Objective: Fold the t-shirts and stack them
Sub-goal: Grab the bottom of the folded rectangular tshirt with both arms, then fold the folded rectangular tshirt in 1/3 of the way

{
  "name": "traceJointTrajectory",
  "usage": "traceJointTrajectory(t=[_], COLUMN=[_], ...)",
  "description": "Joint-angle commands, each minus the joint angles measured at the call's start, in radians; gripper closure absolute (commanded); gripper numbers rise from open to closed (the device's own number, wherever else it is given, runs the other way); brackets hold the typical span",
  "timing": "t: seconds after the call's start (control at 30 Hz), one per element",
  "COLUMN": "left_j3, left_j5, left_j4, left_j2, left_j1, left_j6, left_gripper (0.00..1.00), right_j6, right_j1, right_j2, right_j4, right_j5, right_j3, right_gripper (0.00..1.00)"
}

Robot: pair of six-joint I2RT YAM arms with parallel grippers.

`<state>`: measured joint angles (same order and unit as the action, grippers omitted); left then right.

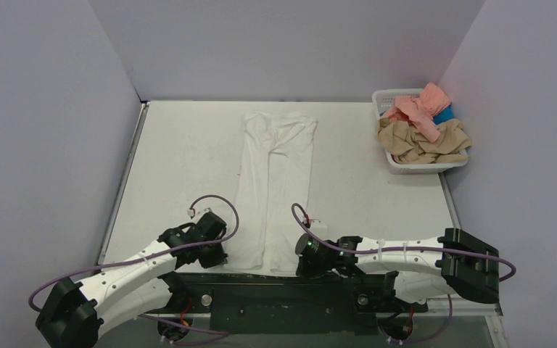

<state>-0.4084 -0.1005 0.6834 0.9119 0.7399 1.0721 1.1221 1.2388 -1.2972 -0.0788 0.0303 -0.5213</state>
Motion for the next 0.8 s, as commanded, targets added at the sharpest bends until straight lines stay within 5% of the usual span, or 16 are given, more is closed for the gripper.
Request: traceJointTrajectory(t=[0.0,0.17,0.37,0.77], left_j3=[-0.018,0.009,-0.057,-0.35], left_j5=[0.001,0.099,0.101,0.047], left_j4=[0.096,0.039,-0.001,-0.161], left_j2=[-0.089,-0.174,-0.213,0.079], left_j1=[0.005,0.029,0.03,-0.182], left_j6=[0.003,0.038,0.067,-0.079], left_gripper=[1.0,1.0,1.0,1.0], right_j6=[0.031,0.034,-0.021,-0.289], right_j1=[0.009,0.018,0.002,-0.329], right_j2=[0.102,0.141,0.163,0.106], right_j4=[-0.016,0.068,-0.042,-0.21], right_j5=[0.012,-0.053,0.001,-0.097], right_j3=[0.061,0.059,-0.05,-0.317], right_gripper=[1.0,1.0,1.0,1.0])
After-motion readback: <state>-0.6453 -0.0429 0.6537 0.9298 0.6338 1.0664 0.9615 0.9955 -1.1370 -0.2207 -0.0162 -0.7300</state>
